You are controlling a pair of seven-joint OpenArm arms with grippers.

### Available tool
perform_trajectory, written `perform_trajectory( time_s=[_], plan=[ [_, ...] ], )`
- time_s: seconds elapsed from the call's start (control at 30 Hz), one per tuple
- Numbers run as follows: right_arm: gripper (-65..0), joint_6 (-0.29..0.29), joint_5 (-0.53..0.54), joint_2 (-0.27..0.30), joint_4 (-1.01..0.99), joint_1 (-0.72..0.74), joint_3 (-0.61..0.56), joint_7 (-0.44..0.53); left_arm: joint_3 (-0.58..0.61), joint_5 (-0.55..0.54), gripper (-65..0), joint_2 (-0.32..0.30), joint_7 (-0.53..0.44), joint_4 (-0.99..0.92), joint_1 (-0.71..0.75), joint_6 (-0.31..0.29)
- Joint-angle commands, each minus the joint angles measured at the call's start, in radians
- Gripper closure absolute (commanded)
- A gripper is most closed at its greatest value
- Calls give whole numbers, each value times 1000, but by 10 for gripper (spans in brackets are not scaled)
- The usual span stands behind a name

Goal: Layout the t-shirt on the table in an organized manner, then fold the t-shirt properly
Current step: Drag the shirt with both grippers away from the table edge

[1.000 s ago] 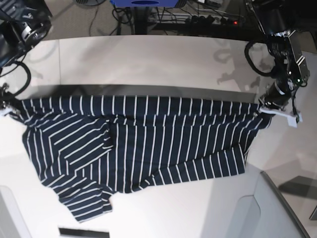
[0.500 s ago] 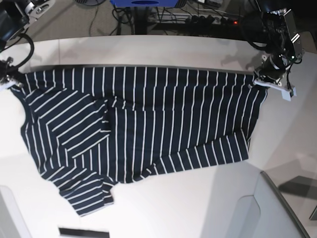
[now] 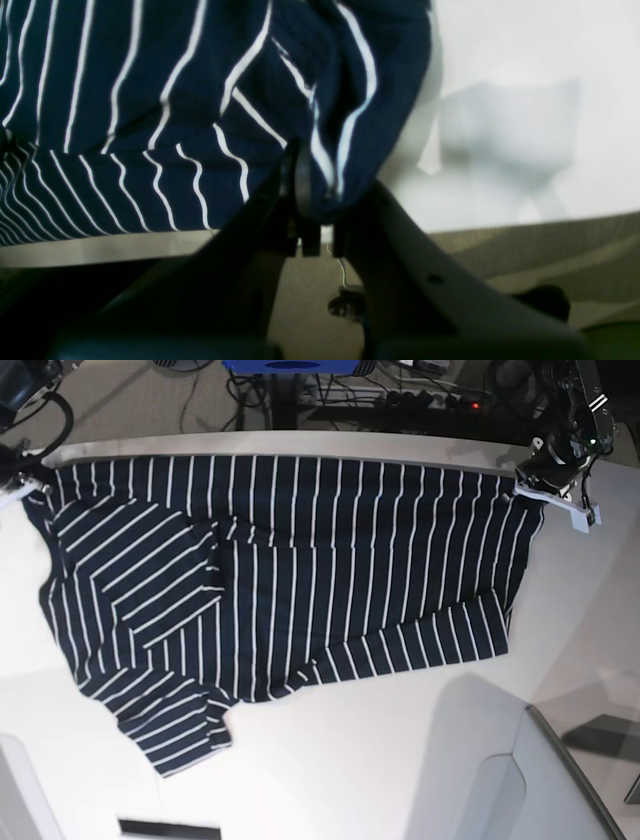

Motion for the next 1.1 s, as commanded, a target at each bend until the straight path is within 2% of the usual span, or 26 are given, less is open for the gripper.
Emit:
perform_trajectory(
  time_s=[0.0,0.3,0.43,1.07],
  plan=[
    [0,5,7,26,23,0,6,13,-8,0,0,-15,-23,18,8,5],
    [0,6,7,7,25,-15,1,13,-8,0,0,-15,-24,8,34,5],
    [0,6,7,6,25,-26,-4,33,-8,0,0,-13,-76,8,54,5],
    [-3,3,3,6,25,-27,4,49,-8,0,0,-13,-72,7,52,5]
  ],
)
